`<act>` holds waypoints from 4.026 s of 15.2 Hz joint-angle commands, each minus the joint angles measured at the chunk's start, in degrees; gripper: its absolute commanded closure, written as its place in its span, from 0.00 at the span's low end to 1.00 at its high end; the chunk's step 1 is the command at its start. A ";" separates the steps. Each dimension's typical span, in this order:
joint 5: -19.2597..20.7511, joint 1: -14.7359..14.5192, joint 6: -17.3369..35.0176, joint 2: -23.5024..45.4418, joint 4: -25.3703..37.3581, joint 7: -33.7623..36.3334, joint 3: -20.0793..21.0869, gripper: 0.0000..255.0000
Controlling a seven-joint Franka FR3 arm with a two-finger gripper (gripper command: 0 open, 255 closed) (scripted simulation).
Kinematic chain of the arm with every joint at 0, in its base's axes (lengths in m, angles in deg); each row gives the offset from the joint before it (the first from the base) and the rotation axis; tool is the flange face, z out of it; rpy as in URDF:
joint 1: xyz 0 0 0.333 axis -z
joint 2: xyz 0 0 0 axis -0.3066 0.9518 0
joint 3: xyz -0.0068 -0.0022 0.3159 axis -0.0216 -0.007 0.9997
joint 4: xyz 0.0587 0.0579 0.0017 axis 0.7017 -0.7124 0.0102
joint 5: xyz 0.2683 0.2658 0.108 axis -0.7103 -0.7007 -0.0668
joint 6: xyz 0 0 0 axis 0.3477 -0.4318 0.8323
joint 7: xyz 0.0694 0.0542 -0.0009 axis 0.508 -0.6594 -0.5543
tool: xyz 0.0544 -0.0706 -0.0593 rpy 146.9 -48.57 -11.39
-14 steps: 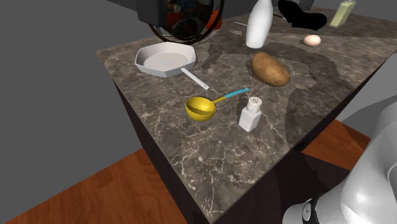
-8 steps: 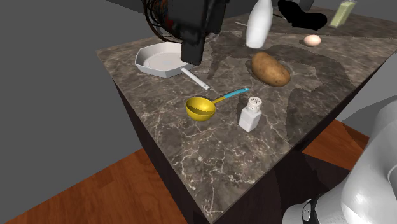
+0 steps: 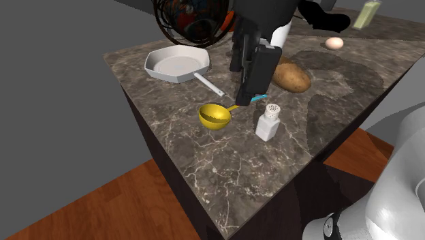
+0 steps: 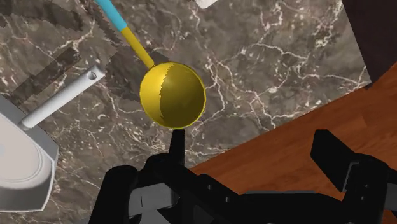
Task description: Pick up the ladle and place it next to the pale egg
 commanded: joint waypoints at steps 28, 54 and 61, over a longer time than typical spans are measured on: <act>19.09 -6.41 34.67 23.74 -6.62 -39.40 -30.63 0.00; 15.55 -5.56 17.84 13.51 0.04 -39.22 -23.78 1.00; 13.73 -5.93 11.62 11.21 3.99 -39.32 -21.35 1.00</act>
